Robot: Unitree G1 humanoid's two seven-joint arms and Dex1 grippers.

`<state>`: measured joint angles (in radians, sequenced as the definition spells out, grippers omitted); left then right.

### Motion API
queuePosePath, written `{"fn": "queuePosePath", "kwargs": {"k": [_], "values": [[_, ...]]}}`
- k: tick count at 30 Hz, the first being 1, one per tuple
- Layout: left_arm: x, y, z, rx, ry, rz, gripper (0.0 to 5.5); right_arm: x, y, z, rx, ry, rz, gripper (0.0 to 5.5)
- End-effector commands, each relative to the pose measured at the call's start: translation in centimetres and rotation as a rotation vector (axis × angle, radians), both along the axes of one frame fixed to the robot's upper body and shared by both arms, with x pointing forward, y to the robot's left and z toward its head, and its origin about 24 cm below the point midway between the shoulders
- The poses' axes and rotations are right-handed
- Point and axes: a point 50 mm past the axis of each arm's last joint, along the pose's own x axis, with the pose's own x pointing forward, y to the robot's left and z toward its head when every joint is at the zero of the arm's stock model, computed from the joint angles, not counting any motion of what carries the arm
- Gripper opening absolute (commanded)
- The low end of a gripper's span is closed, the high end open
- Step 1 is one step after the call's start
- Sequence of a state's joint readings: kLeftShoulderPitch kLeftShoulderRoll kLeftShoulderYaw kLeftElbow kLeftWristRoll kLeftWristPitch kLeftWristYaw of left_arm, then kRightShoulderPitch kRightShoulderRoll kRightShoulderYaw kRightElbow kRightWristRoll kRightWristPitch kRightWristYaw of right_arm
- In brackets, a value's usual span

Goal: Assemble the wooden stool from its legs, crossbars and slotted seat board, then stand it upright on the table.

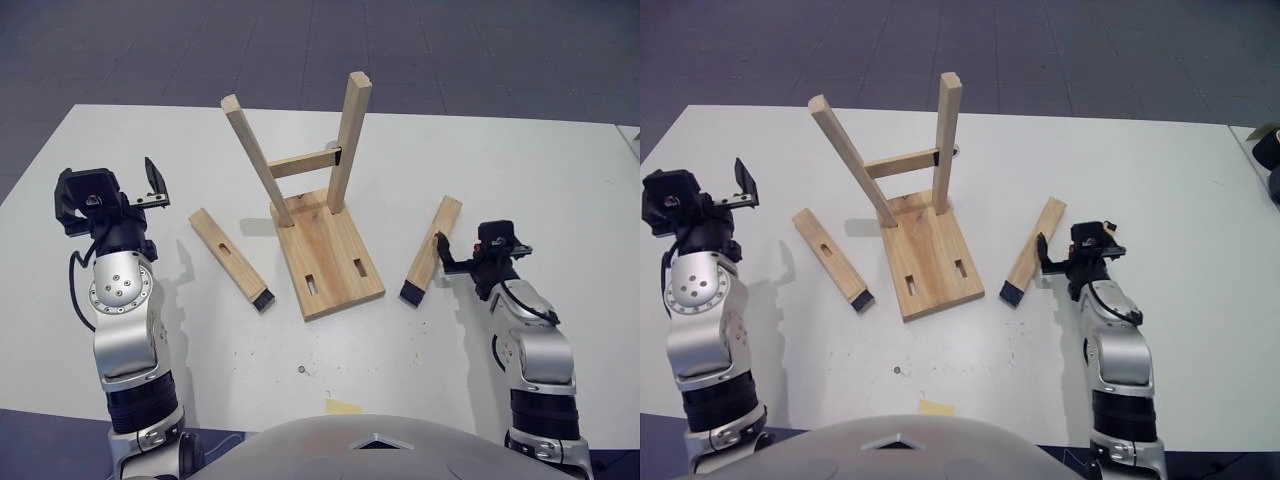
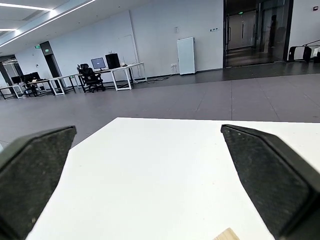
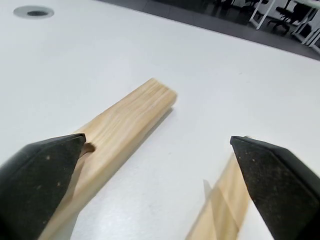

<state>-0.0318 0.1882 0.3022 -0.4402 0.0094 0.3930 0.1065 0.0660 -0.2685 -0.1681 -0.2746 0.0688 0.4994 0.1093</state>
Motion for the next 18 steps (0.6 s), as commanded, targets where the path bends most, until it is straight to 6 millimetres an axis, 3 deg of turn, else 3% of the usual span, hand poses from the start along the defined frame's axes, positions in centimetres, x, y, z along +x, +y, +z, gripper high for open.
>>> {"fn": "queuePosePath", "kwargs": {"k": [1,7,18], "values": [[0.0,0.0,-0.1,0.004,-0.004,0.01,5.39,-0.5,-1.0,0.1,0.019,-0.038,-0.075,5.4],[0.2,-0.2,-0.2,0.007,-0.004,-0.003,5.39,-1.9,-1.1,-2.5,0.099,0.15,-0.17,5.4],[0.7,0.0,0.1,0.007,0.004,-0.03,5.4,-3.4,-0.5,-3.7,0.193,0.334,-0.296,3.72]]}}
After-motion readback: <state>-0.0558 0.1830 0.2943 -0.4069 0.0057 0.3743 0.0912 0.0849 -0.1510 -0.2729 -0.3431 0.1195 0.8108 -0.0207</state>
